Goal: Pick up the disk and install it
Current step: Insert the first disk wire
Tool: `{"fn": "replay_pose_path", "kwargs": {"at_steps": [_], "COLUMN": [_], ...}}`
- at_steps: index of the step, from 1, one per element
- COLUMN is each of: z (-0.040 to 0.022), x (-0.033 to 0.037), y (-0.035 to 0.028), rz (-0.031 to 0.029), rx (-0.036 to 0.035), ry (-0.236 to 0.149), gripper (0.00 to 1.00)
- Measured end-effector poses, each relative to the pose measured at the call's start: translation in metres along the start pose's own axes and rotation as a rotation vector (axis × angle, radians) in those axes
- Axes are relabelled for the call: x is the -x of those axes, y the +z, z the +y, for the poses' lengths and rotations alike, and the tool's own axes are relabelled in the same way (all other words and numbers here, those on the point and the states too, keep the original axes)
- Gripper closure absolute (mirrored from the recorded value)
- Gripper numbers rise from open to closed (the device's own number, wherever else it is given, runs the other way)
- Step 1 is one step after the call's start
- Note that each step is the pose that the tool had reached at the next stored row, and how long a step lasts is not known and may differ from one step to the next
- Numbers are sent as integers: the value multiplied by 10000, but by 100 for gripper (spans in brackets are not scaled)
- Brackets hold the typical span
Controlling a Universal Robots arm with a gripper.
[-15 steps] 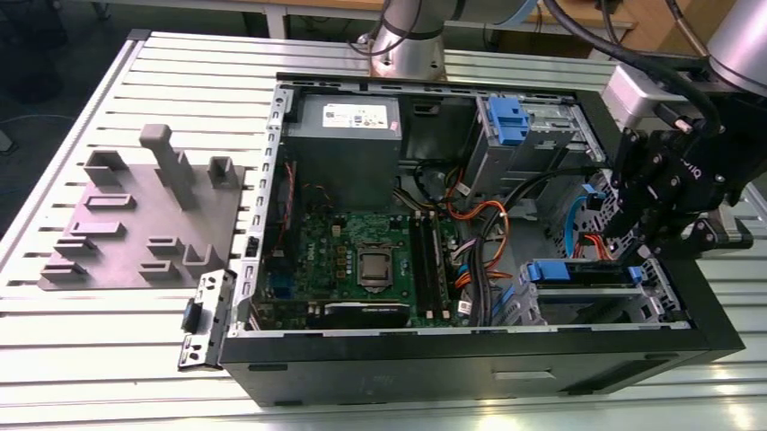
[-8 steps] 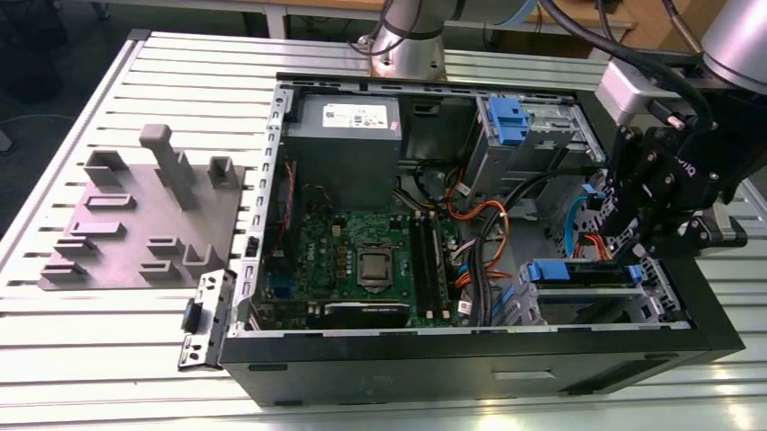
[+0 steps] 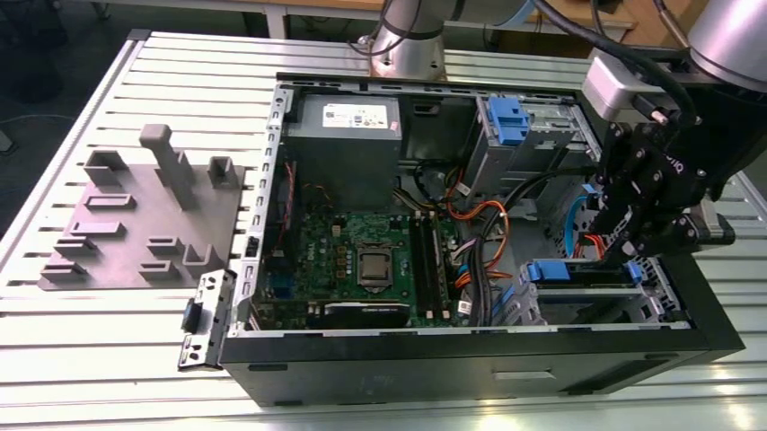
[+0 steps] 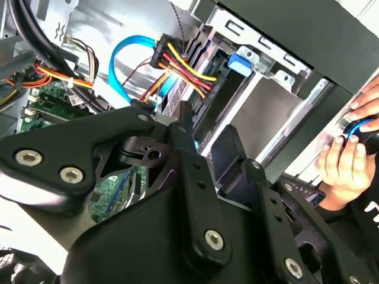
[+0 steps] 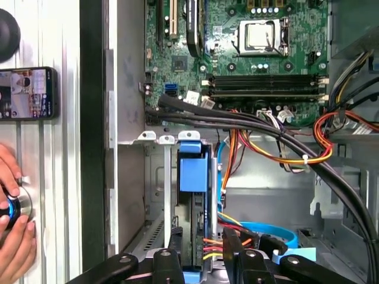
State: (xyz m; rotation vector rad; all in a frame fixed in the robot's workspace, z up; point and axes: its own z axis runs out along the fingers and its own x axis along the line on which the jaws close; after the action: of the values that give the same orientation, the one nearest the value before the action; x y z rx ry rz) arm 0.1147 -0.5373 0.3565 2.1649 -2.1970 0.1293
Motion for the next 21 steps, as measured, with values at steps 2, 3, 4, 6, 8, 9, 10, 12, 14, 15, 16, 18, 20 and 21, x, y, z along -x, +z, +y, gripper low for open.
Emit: {"fn": "replay_pose_path", "kwargs": {"at_steps": [2,3,4,6,8,9,10,12,14,15,16,18,20,21], "z": [10,14,16,20,24,26,28,28,28,28,28,28,28,29], "x": [-4,-6,-7,-10,-12,-12,-12,-12,-12,-12,-13,-13,-13,-13], "y": [-35,-55,-72,-98,-126,-133,-134,-136,-136,-137,-137,-138,-138,-138], "rz": [-1,0,-1,-2,-2,-1,-4,-3,-3,-2,-2,-2,-3,-2], "rx": [0,0,-1,-1,-1,-1,0,-1,0,-1,-1,-1,-1,0], "ry": [0,0,0,-1,0,0,0,-1,0,0,0,0,0,0], "gripper": [60,60,60,60,60,60,60,60,60,60,60,60,60,60]}}
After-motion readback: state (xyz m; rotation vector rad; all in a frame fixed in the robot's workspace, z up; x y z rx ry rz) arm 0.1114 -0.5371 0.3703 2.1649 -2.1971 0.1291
